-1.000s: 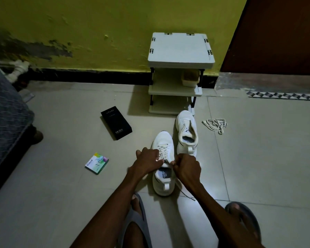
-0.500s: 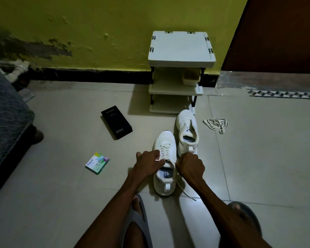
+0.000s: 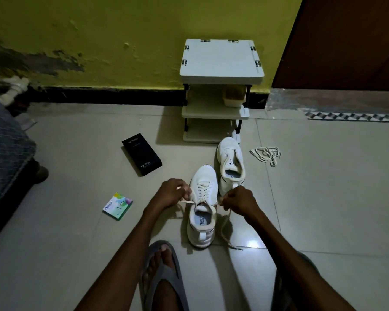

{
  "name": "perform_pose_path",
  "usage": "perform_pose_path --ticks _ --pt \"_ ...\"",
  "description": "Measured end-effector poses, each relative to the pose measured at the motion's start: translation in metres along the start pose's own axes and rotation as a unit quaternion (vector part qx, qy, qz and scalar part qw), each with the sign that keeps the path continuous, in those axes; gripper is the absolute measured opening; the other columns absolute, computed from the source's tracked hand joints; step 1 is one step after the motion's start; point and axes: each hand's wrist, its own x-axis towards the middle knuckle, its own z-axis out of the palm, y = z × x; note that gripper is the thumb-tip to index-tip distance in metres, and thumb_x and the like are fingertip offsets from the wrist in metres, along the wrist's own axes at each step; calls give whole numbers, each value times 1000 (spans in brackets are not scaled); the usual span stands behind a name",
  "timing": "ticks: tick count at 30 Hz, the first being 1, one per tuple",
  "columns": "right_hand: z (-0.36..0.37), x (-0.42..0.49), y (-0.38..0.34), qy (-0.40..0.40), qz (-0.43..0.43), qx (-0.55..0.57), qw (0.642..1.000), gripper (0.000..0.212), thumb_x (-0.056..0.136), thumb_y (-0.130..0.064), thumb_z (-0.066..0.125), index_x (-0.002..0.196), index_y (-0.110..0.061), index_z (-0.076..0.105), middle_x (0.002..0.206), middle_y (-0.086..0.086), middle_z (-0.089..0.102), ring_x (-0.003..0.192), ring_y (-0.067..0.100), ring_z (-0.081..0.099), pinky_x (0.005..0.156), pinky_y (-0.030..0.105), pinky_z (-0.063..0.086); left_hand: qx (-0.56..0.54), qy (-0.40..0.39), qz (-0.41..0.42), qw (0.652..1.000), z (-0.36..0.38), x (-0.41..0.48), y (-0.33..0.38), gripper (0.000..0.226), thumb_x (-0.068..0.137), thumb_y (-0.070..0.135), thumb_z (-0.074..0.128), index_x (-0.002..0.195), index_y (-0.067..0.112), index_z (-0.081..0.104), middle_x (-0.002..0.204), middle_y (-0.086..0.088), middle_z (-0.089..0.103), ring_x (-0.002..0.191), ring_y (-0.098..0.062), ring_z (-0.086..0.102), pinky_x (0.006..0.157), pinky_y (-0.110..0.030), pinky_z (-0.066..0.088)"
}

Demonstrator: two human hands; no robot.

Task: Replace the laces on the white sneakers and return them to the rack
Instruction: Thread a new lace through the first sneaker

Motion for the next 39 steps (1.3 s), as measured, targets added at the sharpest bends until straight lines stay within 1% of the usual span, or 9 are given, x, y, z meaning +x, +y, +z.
perform_pose_path --ticks 2,6,12,18,21,24,27,34,39 --pt "-12 -4 -10 11 -4 87 996 12 79 -8 66 71 -9 76 67 5 72 63 14 64 63 25 49 -72 30 14 997 -9 1 11 26 97 4 47 85 9 69 70 -5 67 53 -3 55 53 -14 40" --pt "-37 -19 -38 -1 -26 196 980 26 86 -2 53 75 -15 73 64 1 69 58 7 57 51 14 41 -188 44 29 981 -24 6 43 29 104 9 37 88 11 62 66 -3 63 49 -8 53 49 -21 39" --pt "-63 -32 -65 -68 -85 238 965 31 92 0 49 90 -18 74 76 -5 72 78 14 54 71 29 36 -252 52 83 963 -30 -6 85 9 101 5 41 104 12 45 71 -7 67 54 -12 57 50 -21 40" --pt "-77 -43 -87 -71 -162 319 931 24 87 3 60 100 -12 73 91 2 76 81 11 68 66 18 45 -317 71 77 943 -30 -19 108 13 101 5 46 113 6 50 75 -9 71 59 -15 62 55 -22 46" --pt "-73 -46 -89 -19 -175 327 929 13 88 -15 69 100 -12 75 90 6 76 84 20 69 66 22 47 -310 62 72 946 -29 -21 112 16 101 10 48 100 5 64 77 -8 73 63 -13 65 59 -23 49" --pt "-66 -47 -91 42 -181 349 919 17 92 -26 66 95 -14 77 79 4 75 69 12 62 62 24 45 -318 67 75 943 -29 -24 117 19 101 13 51 95 3 67 79 -8 73 65 -14 66 61 -22 51" --pt "-62 -46 -95 112 -191 330 918 15 91 -30 67 92 -21 78 75 -6 72 61 -3 60 62 24 46 -329 86 82 937 -31 -29 125 21 99 16 55 96 2 70 76 -5 69 66 -12 62 64 -22 52" --pt "-60 -47 -104 173 -260 253 916 13 90 -31 69 93 -23 79 57 -26 61 54 -6 57 50 13 38 -358 130 108 918 -31 -38 140 15 96 22 61 98 14 73 78 -4 70 72 -14 66 76 -32 59" --pt "-59 -44 -107 229 -287 215 905 10 86 -31 74 88 -23 80 76 -12 71 72 1 65 61 23 51 -333 185 131 915 -28 -40 143 13 94 22 62 94 16 75 84 0 74 80 -13 70 77 -30 60"
